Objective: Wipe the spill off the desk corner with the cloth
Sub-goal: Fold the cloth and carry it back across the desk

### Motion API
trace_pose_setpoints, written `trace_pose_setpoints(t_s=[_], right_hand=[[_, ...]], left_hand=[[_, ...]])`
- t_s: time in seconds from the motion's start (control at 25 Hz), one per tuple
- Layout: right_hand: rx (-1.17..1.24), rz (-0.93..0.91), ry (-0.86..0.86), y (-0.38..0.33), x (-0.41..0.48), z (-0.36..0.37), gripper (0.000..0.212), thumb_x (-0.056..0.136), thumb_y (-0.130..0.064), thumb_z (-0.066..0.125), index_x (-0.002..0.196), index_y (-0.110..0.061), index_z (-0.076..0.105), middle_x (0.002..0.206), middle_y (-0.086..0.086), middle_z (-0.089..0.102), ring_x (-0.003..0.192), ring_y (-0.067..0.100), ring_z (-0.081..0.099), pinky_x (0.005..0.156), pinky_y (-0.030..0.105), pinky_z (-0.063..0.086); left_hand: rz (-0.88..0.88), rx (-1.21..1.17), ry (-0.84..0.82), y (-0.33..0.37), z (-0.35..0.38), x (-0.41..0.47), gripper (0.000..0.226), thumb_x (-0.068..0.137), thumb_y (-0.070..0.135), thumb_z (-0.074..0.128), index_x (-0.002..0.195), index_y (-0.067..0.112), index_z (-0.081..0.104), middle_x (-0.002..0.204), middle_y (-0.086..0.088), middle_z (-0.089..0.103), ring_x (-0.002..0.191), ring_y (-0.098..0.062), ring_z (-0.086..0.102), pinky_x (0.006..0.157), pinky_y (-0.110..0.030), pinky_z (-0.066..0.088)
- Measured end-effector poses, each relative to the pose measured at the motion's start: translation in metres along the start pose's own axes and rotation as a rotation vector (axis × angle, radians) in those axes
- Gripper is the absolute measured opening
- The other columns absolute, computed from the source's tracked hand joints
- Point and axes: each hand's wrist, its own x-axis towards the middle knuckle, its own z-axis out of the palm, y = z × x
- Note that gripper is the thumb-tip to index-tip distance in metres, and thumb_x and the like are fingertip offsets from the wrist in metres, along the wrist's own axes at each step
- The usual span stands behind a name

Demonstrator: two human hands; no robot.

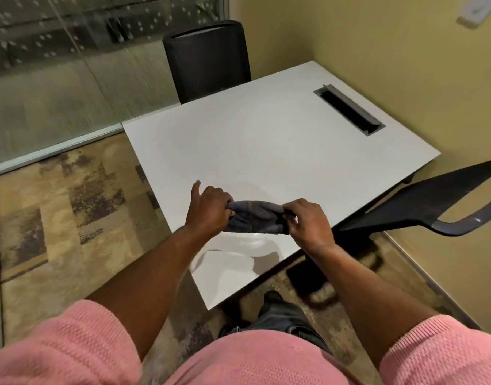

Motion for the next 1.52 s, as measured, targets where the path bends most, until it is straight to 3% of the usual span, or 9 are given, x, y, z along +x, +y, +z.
trace_pose_setpoints(t_s=[0.44,0.84,1.32,1.52], right_hand=[[-0.057,0.058,0.129,0.060,0.059,-0.082,0.019,0.095,-0.013,0.067,0.111,-0.015,0.077,0.106,0.005,0.074,0.098,0.037,0.063,0.081,0.033,0.040],[-0.088,0.186,0.066,0.248,0.145,-0.175,0.022,0.092,-0.019,0.062,0.110,-0.016,0.073,0.112,0.004,0.070,0.101,0.035,0.059,0.089,0.039,0.045],[-0.050,0.475,-0.040,0.468,0.200,-0.206,0.019,0.092,-0.018,0.060,0.107,-0.012,0.070,0.111,0.007,0.067,0.098,0.034,0.060,0.082,0.035,0.042],[-0.025,0.606,-0.029,0.528,0.228,-0.194,0.021,0.088,-0.013,0.061,0.106,-0.009,0.070,0.110,0.011,0.069,0.094,0.037,0.064,0.092,0.041,0.047]], left_hand=[[0.130,0.020,0.113,0.075,-0.028,0.095,0.012,0.096,0.035,0.061,0.099,0.027,0.071,0.100,0.007,0.067,0.112,-0.019,0.057,0.126,-0.048,0.004],[0.171,0.034,0.137,0.248,0.015,0.272,0.018,0.095,0.018,0.053,0.085,0.030,0.063,0.083,0.011,0.057,0.096,-0.021,0.058,0.123,-0.050,0.009],[0.287,0.193,-0.099,0.436,0.104,0.458,0.040,0.086,0.009,0.052,0.114,0.028,0.072,0.109,0.001,0.070,0.111,-0.028,0.057,0.122,-0.054,0.010],[0.296,0.233,-0.175,0.481,0.155,0.515,0.043,0.088,0.010,0.053,0.122,0.030,0.069,0.118,0.000,0.068,0.119,-0.029,0.055,0.123,-0.055,0.011]])
